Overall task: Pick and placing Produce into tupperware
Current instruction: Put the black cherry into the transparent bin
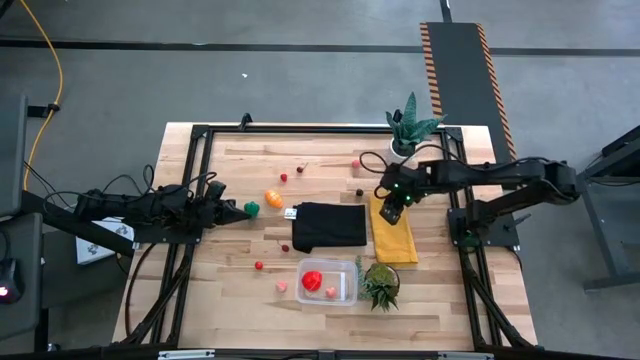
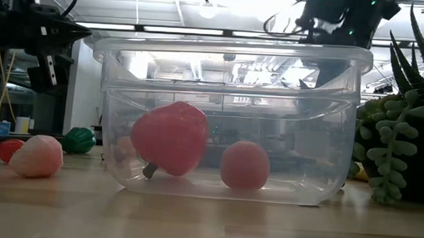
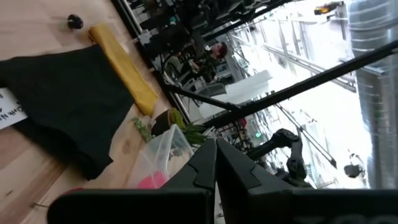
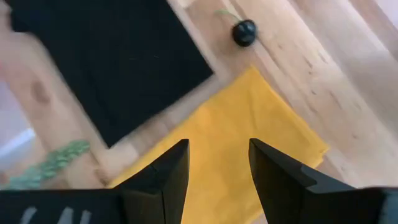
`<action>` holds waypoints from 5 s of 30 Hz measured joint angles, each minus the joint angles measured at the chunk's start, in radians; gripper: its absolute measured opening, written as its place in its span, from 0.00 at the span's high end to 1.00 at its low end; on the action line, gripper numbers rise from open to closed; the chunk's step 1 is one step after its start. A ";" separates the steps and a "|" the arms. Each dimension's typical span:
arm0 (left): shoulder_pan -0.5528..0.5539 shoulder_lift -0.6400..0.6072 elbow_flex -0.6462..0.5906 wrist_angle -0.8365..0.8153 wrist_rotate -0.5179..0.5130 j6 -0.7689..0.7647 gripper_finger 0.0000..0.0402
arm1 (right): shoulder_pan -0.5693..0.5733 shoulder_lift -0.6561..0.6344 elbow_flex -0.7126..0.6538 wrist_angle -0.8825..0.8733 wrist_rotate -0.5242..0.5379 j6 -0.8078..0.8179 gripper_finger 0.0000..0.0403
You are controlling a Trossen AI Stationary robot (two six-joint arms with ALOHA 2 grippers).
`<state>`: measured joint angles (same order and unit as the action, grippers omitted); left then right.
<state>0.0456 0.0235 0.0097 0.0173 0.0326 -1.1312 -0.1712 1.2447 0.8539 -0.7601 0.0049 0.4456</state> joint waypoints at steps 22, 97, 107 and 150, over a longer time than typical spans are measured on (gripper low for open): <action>0.000 0.000 0.000 -0.004 -0.008 -0.028 1.00 | -0.152 0.374 0.261 -0.071 -0.110 -0.274 0.61; 0.000 0.000 0.000 0.012 0.082 -0.018 1.00 | -0.187 0.554 0.394 -0.075 -0.083 -0.810 0.61; 0.000 0.000 0.000 0.012 0.082 -0.025 1.00 | -0.187 0.588 0.394 -0.062 -0.083 -0.813 0.61; 0.000 0.000 0.000 0.012 0.079 -0.026 1.00 | -0.199 0.642 0.394 0.017 -0.083 -0.782 0.61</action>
<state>0.0452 0.0238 0.0101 0.0296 0.1120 -1.1568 -0.3698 1.8866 1.2484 -0.7433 -0.0780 -0.3364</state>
